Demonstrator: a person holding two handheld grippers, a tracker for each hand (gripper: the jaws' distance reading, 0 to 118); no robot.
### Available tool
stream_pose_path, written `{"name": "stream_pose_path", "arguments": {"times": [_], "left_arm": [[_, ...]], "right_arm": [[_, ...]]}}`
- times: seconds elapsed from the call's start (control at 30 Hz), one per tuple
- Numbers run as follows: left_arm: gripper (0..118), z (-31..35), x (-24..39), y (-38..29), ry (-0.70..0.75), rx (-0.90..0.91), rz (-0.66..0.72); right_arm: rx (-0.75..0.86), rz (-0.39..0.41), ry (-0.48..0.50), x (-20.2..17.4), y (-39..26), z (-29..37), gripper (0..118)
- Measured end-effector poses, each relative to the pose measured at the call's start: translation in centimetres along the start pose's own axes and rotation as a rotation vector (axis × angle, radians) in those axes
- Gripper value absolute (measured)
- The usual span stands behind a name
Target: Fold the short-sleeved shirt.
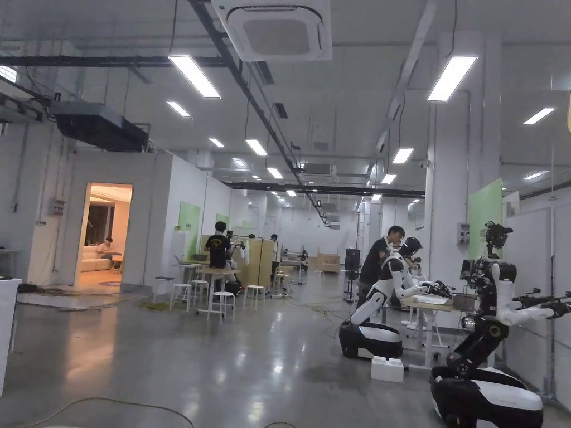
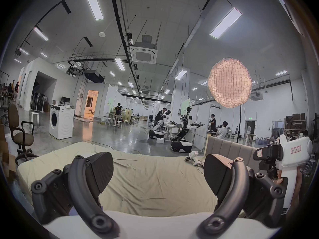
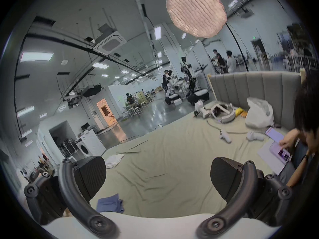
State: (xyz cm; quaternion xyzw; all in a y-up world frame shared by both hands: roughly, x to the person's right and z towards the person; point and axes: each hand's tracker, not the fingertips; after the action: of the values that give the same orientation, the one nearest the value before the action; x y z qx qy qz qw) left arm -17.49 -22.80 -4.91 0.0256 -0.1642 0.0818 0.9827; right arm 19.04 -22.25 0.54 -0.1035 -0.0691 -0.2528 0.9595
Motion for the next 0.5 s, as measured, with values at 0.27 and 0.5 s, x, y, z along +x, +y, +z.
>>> {"name": "stream_pose_path", "arguments": {"times": [0.27, 0.5], "left_arm": [[109, 0.22, -0.08, 0.14, 0.006, -0.004, 0.005], [109, 0.38, 0.12, 0.13, 0.004, -0.005, -0.001]], "right_arm": [[-0.030, -0.054, 0.027, 0.58, -0.03, -0.06, 118], [-0.009, -0.029, -0.087, 0.42, -0.85, -0.39, 118]]}}
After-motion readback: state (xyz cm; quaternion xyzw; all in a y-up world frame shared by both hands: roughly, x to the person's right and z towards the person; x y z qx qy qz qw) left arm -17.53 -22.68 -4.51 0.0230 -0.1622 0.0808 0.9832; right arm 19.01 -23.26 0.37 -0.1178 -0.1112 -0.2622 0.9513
